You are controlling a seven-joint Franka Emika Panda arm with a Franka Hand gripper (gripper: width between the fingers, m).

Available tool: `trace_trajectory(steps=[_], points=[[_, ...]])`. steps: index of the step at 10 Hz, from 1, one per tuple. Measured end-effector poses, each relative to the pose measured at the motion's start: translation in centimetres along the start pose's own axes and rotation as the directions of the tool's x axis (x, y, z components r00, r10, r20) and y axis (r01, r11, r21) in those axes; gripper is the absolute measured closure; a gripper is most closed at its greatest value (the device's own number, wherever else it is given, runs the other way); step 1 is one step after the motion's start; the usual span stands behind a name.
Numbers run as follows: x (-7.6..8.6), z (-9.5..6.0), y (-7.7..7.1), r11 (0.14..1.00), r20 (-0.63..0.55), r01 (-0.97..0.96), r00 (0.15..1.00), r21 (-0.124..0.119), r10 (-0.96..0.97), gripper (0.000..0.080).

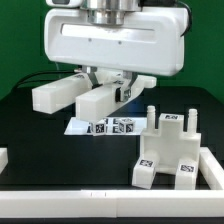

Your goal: Assemble chair

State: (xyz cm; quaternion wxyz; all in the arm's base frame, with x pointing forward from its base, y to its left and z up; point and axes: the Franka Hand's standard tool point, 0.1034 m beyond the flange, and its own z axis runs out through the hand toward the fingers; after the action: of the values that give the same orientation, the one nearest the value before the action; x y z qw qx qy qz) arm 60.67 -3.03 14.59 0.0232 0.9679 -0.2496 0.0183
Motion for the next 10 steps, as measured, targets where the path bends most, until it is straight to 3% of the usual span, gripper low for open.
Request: trace_trajectory(steps=[3,5,6,7,8,10], points=[[-0.2,-0.1,-0.5,1.000,-0.002,0.011,1.000,0.001,-0.011,0.0512],[-2.2,-2.2,-5.4,0.992,-0.031,0.125,0.992,0.022,-0.125,0.0512],[-3.2,-2.6,-7.2,0.981,-0.038,0.195,0.980,0.009,-0.195,0.0512],[-3.5,-2.5,-7.5,0.957,-0.028,0.289,0.957,-0.017,-0.290,0.0512],[-2.9,-2.3,-6.5,0.971,-0.041,0.240,0.970,-0.010,-0.240,0.0512],[-3.0,-2.1,-6.7,0.969,-0.039,0.246,0.968,-0.012,-0.246,0.0512]])
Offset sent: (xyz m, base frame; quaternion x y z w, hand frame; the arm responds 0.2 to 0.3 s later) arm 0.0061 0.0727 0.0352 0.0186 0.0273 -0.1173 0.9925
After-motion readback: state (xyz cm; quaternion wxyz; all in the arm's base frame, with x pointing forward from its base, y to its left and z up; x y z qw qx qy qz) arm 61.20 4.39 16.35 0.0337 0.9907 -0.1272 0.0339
